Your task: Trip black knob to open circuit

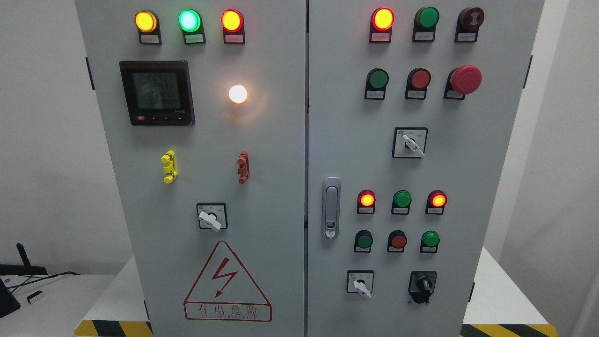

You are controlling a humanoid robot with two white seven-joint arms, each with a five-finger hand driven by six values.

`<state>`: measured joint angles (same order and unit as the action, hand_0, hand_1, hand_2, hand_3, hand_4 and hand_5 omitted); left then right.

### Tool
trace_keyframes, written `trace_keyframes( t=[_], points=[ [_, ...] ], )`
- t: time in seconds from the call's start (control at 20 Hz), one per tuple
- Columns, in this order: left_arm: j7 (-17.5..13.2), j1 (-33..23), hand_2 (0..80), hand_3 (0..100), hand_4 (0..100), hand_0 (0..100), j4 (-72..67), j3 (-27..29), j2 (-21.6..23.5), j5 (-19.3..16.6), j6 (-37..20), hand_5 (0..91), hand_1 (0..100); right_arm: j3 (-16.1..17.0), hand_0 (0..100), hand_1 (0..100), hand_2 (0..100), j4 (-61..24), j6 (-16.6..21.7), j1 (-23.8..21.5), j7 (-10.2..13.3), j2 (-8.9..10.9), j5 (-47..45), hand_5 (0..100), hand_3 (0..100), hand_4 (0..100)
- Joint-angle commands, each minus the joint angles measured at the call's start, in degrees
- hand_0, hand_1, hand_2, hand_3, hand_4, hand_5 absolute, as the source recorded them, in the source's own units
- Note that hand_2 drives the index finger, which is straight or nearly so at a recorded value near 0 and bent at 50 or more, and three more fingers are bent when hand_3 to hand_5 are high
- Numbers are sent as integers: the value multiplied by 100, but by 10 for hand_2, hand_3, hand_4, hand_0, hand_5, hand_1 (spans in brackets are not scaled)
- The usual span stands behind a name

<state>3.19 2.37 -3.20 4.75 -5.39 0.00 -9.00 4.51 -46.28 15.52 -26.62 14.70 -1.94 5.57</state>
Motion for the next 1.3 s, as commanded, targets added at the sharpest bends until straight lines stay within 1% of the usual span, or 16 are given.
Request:
trace_keyframes(
  t=[0.0, 0.05, 0.1, 0.15, 0.2, 0.25, 0.3, 0.35, 0.4, 0.5, 0.7, 0.85, 1.0, 1.05, 1.25],
  points=[
    [-2, 0, 0, 0, 0, 120, -5, 0, -5, -176, 3, 0, 389, 155, 290, 357, 17, -2912, 546, -773, 199, -87, 6, 81, 167, 207],
    [-2, 0, 0, 0, 0, 120, -5, 0, 3, -176, 3, 0, 389, 147, 295, 358, 26, -3026, 740, -844, 374, -104, 14, 121, 192, 246],
    [-2, 0, 0, 0, 0, 120, 4, 0, 3, -176, 3, 0, 389, 147, 297, 358, 29, -3140, 907, -897, 550, -105, 32, 127, 198, 251],
    [-2, 0, 0, 0, 0, 120, 4, 0, 3, -176, 3, 0, 389, 155, 297, 364, 45, -3237, 1100, -958, 639, -113, 32, 149, 223, 263],
    [-2, 0, 0, 0, 0, 120, -5, 0, -5, -176, 3, 0, 389, 164, 298, 372, 71, -3316, 1363, -976, 657, -113, 32, 186, 272, 280],
    [-2, 0, 0, 0, 0, 120, -5, 0, -5, -176, 3, 0, 389, 199, 299, 373, 79, -3352, 1687, -985, 666, -113, 32, 198, 285, 285],
    [-2, 0, 0, 0, 0, 120, -5, 0, 3, -176, 3, 0, 389, 234, 301, 374, 104, -3378, 1978, -985, 666, -113, 32, 228, 323, 300],
    [-2, 0, 0, 0, 0, 120, -5, 0, 3, -176, 3, 0, 389, 278, 303, 379, 134, -3500, 2146, -985, 657, -113, 41, 288, 358, 320],
    [-2, 0, 0, 0, 0, 120, 4, 0, 3, -176, 3, 0, 389, 366, 304, 380, 139, -3719, 2183, -985, 648, -113, 41, 297, 368, 329],
    [-2, 0, 0, 0, 0, 120, -5, 0, -5, -176, 3, 0, 389, 480, 313, 386, 191, -4132, 2183, -985, 631, -113, 41, 346, 412, 363],
    [-2, 0, 0, 0, 0, 120, -5, 0, 3, -176, 3, 0, 389, 665, 336, 398, 222, -5037, 2183, -950, 587, -105, 76, 392, 447, 402],
    [-2, 0, 0, 0, 0, 120, 4, 0, 3, -176, 3, 0, 389, 893, 343, 410, 235, -5732, 2174, -897, 569, -96, 330, 410, 468, 420],
    [-2, 0, 0, 0, 0, 120, -5, 0, 3, -176, 3, 0, 389, 981, 339, 433, 252, -6059, 2174, -731, 569, -105, 454, 433, 484, 433],
    [-2, 0, 0, 0, 0, 120, -5, 0, 3, -176, 3, 0, 389, 999, 333, 439, 303, -6094, 2174, -652, 569, -113, 454, 440, 507, 443],
    [-2, 0, 0, 0, 0, 120, 4, 0, 3, -176, 3, 0, 389, 1096, 328, 448, 332, -6322, 2174, -476, 560, -96, 454, 459, 530, 460]
  ],
)
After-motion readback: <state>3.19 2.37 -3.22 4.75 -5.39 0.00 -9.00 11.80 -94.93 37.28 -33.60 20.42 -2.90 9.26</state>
